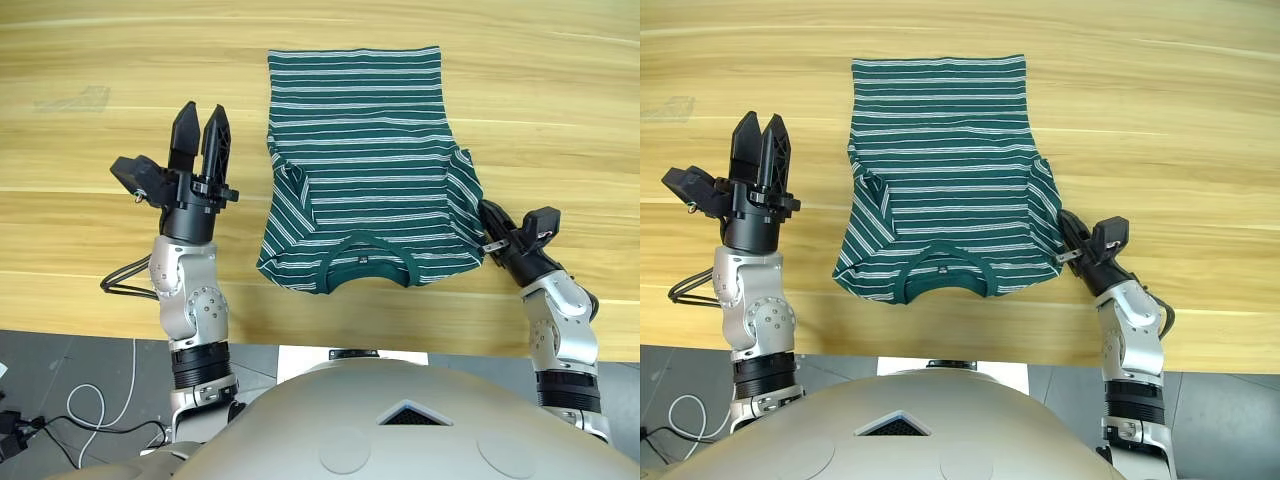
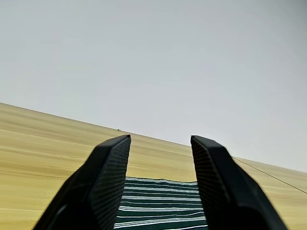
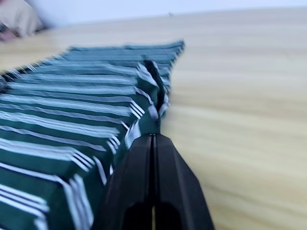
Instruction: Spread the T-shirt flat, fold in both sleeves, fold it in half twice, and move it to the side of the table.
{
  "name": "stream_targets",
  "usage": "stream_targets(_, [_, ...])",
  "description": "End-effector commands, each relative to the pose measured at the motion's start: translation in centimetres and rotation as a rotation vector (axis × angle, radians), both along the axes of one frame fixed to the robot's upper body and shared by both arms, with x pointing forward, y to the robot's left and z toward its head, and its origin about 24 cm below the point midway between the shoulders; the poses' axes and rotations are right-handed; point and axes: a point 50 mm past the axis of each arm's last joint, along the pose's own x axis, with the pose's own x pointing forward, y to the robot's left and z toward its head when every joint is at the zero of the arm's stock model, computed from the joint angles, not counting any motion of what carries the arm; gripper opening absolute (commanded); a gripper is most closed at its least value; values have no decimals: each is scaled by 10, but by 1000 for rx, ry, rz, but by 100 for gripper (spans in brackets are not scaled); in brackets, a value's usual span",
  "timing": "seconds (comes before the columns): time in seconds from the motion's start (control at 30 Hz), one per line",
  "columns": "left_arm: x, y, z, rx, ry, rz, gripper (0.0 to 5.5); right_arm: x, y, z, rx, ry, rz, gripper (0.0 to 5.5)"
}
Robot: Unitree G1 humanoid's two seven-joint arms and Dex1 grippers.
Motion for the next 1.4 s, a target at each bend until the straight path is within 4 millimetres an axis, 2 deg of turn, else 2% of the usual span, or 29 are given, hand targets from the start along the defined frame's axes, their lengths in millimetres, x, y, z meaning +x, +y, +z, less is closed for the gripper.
stream_targets(0.03, [1,-1,-6,11,19,-2,234,5,10,4,11,-18,34,1])
stream_targets(0.17, [-1,-1,-11,4,34,1,234,18,11,5,-4,-30,18,1])
stream_targets(0.4, [1,-7,-17,-7,50,-14,234,25,35,-5,-47,-17,100,1])
stream_targets(0.5, [3,-8,-20,-12,57,-16,234,21,46,-9,-37,-8,160,1])
stream_targets(0.67, [8,-11,-27,-13,68,-29,234,1,68,-25,-65,39,324,1])
stream_targets(0.83, [12,-12,-34,-12,82,-37,234,-5,52,-45,-138,93,363,1])
stream_targets(1.03, [12,-15,-39,-14,85,-41,234,5,42,-46,-193,65,338,1])
stream_targets(1.4, [12,-12,-42,-3,98,-47,234,4,41,-49,-227,15,374,191])
